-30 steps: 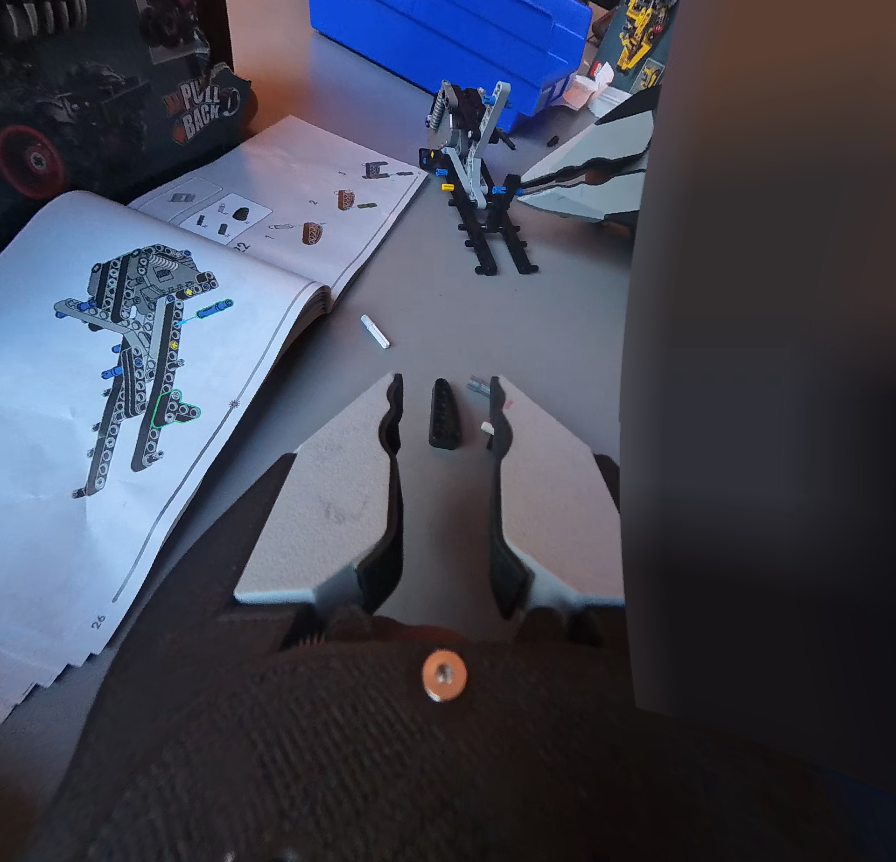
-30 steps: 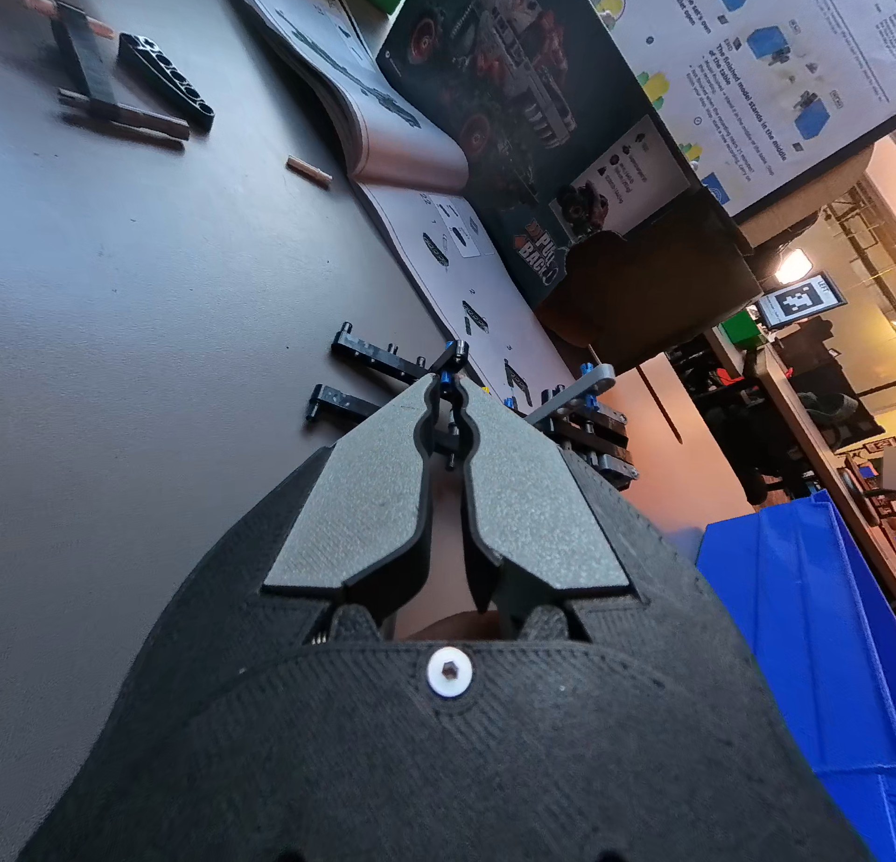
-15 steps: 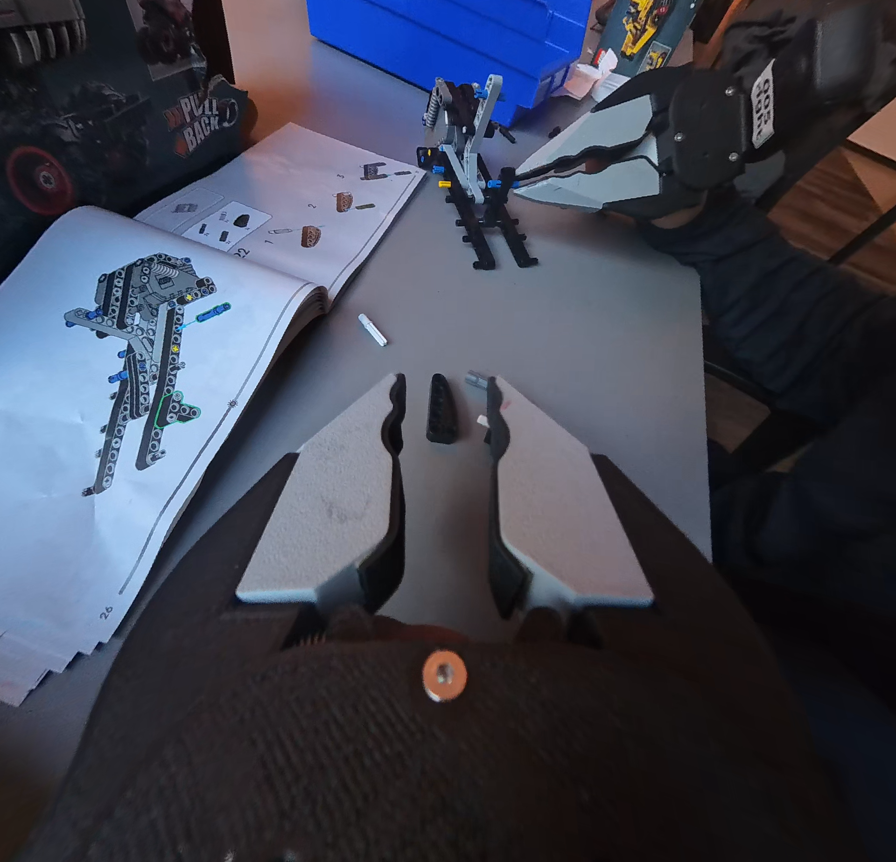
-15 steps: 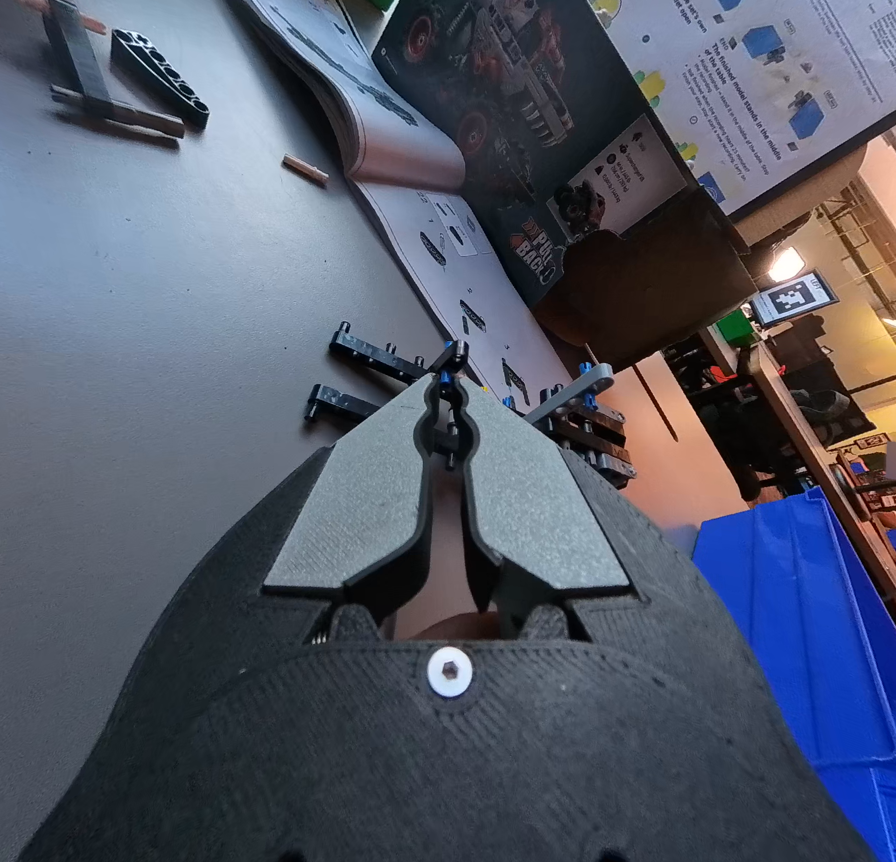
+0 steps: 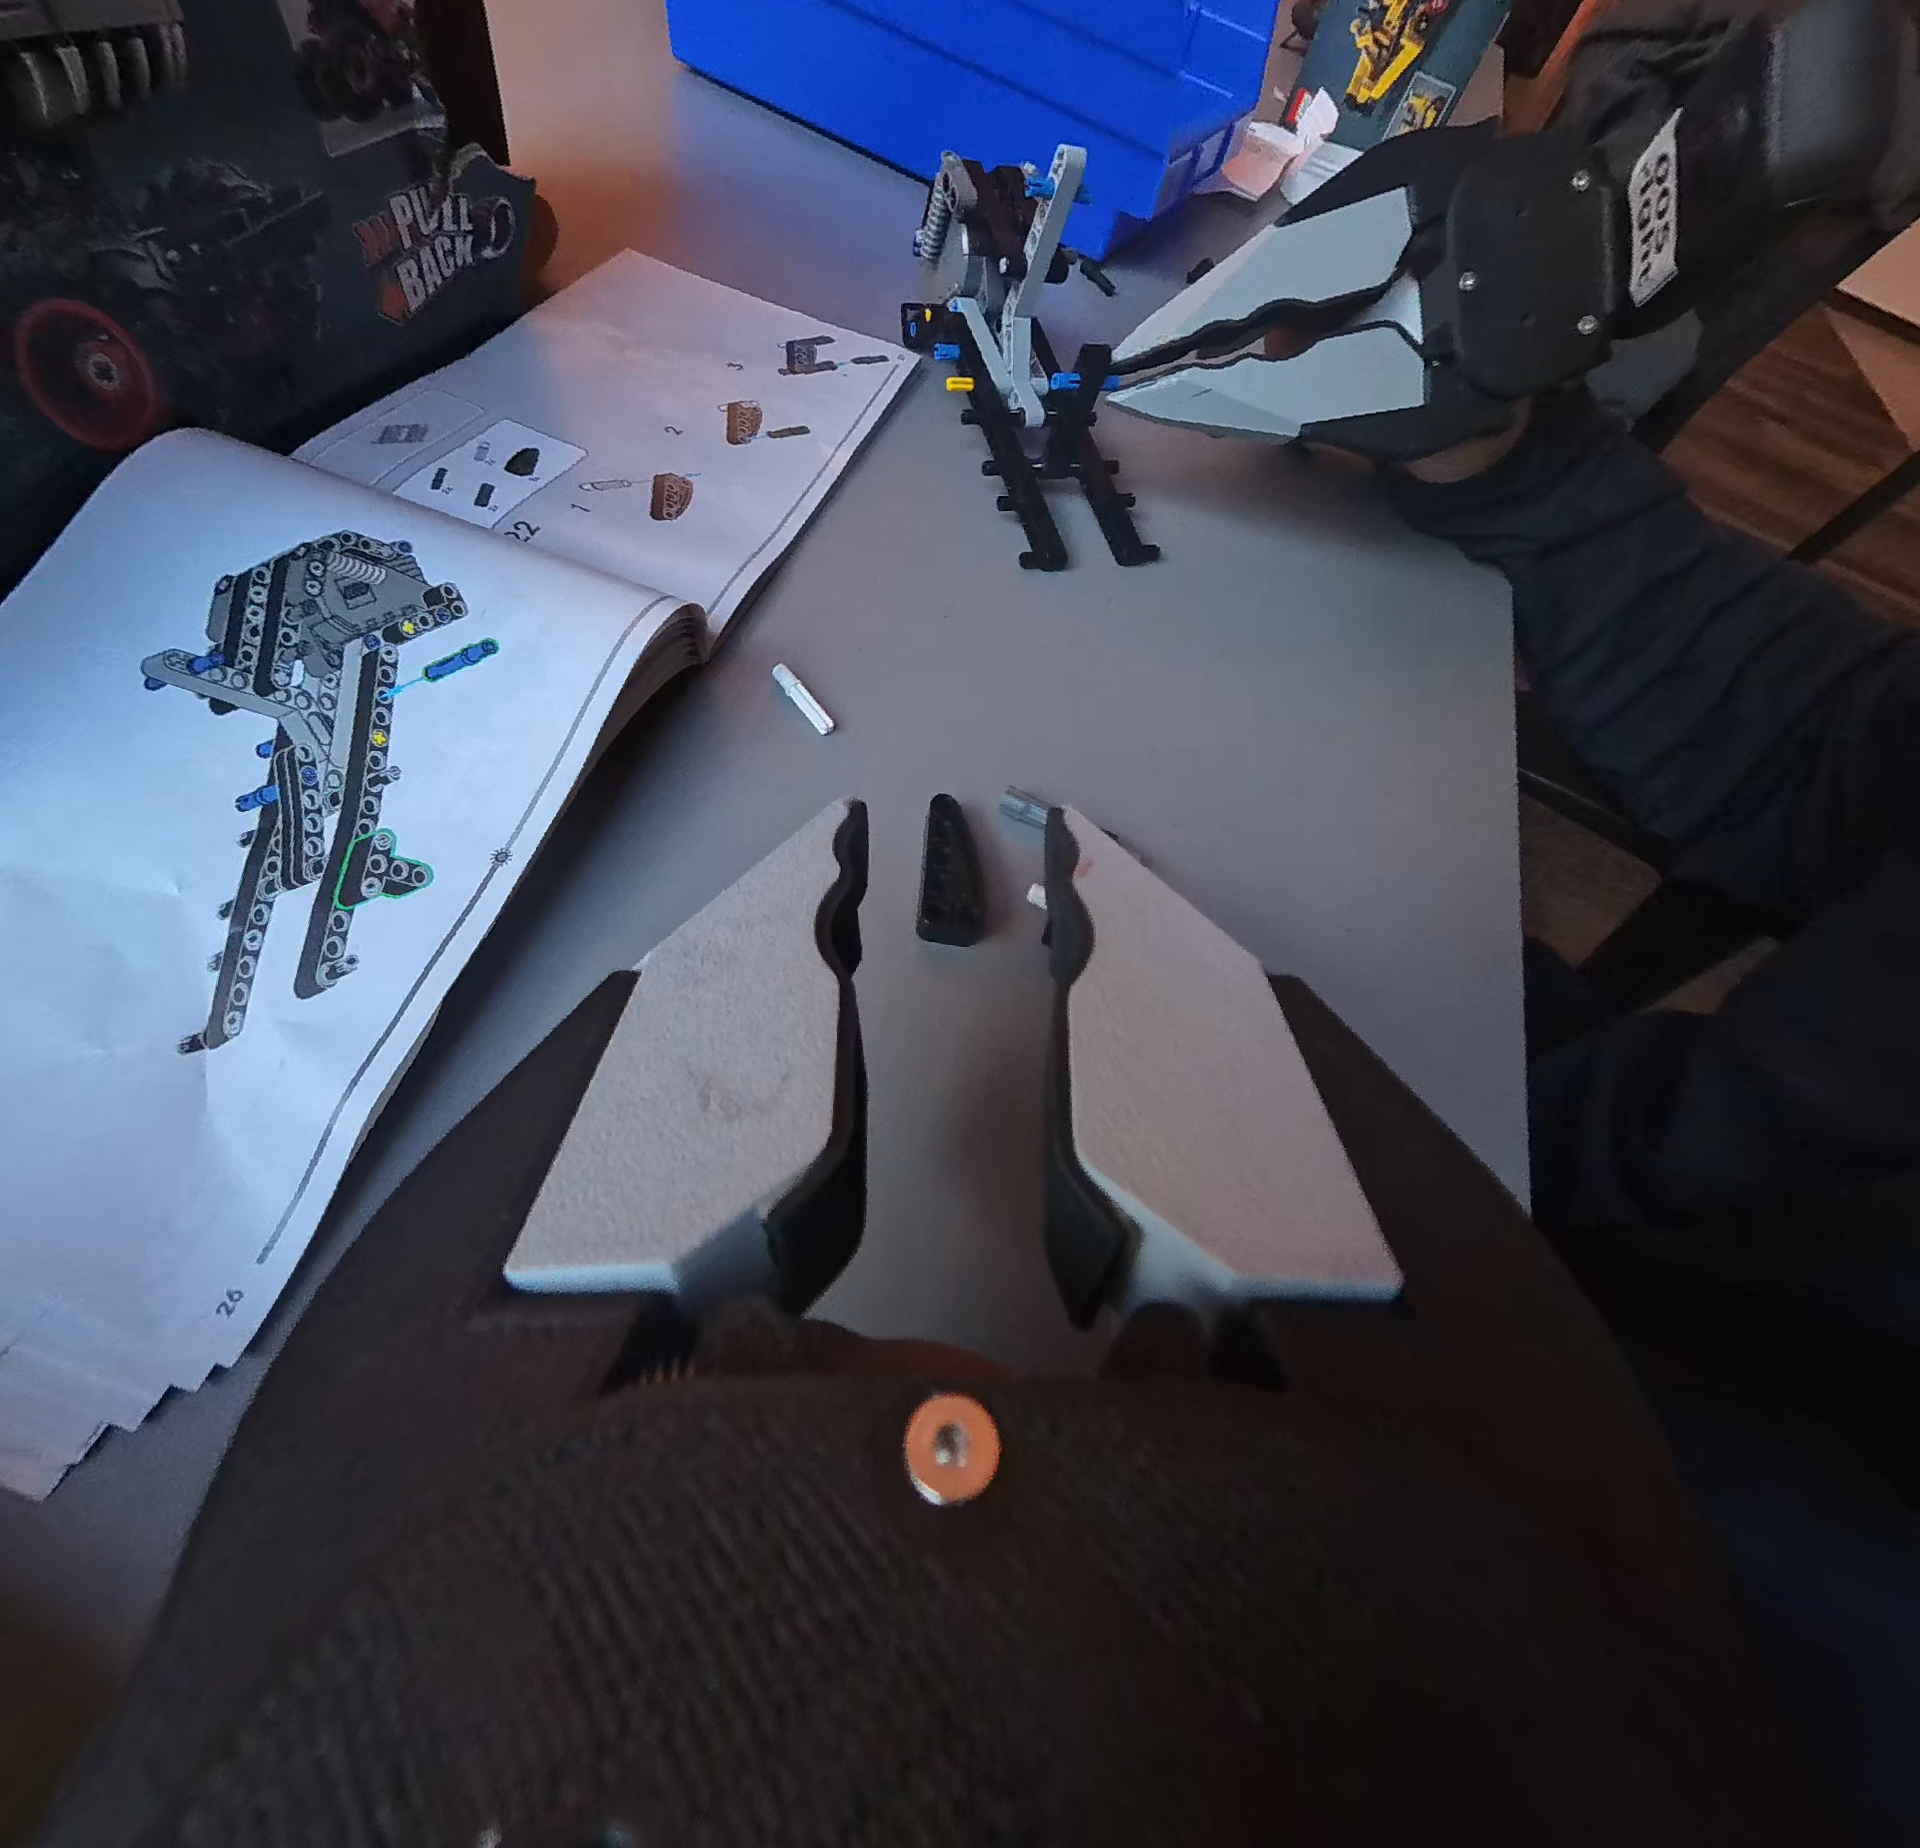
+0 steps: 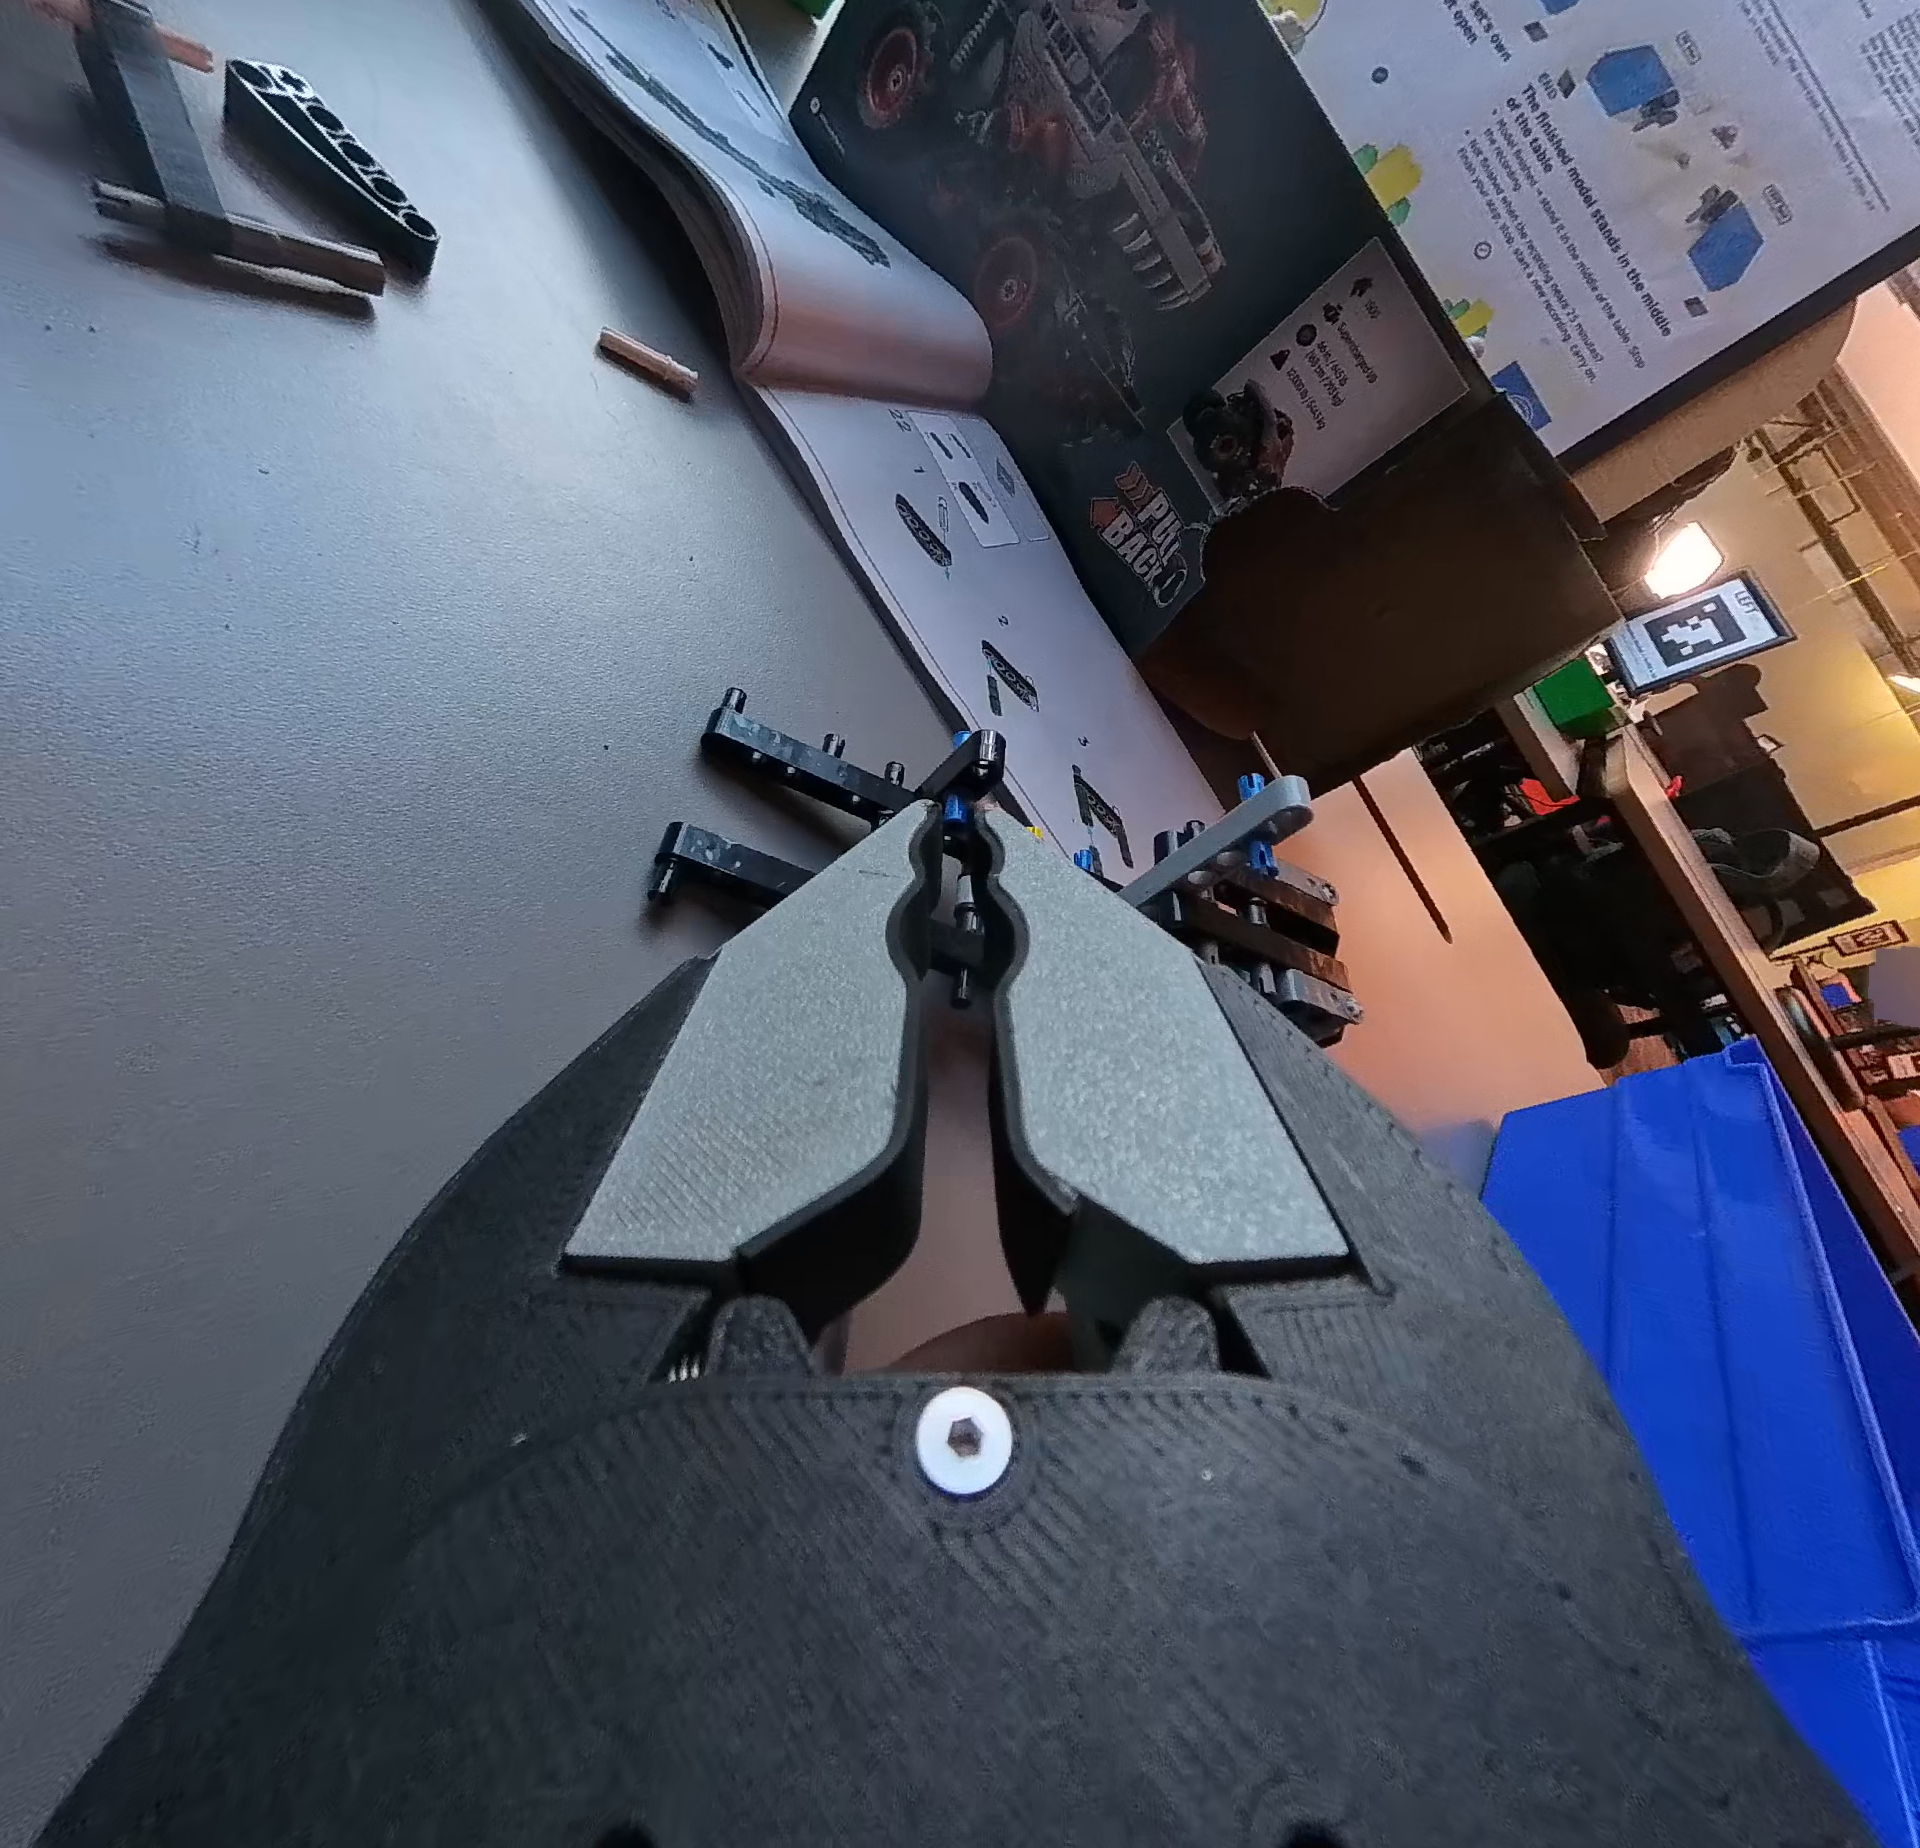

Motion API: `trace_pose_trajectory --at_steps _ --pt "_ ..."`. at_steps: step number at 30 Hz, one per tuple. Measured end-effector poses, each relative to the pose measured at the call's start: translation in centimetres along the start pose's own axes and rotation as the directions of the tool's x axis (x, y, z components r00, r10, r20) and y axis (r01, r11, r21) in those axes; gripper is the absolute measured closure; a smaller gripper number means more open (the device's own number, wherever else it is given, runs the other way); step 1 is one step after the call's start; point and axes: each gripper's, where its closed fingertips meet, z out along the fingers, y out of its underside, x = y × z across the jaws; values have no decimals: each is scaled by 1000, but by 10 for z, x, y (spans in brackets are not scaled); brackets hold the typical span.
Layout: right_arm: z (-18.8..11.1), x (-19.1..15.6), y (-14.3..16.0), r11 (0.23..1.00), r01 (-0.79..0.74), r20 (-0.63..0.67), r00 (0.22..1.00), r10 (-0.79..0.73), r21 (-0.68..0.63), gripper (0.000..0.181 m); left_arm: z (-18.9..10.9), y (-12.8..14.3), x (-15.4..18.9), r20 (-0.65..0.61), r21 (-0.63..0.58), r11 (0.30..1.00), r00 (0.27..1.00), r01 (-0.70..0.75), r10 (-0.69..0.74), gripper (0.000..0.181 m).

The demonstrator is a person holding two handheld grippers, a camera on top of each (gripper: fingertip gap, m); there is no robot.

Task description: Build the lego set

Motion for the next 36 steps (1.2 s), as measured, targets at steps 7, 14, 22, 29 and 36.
trace_pose_trajectory --at_steps 7,14,22,29,36 --pt "0 0 0 1000 0 0 1000 0 0 180 0 0 0 -1 -1 1000 1000 2 -2 150" --pt "0 0 0 1000 0 -1 1000 0 0 180 -1 0 0 1 3 1000 1000 -3 3 150" --pt "0 -1 0 1000 2 1 1000 -2 1 180 1 1 1 0 -11 1000 1000 -3 3 150" --pt "0 -2 -2 1000 4 5 1000 -4 4 180 3 -1 1 10 -3 1000 1000 -23 23 150" --pt "-1 -5 -6 1000 4 18 1000 -5 21 180 18 -13 4 72 -1 976 973 -219 219 148"
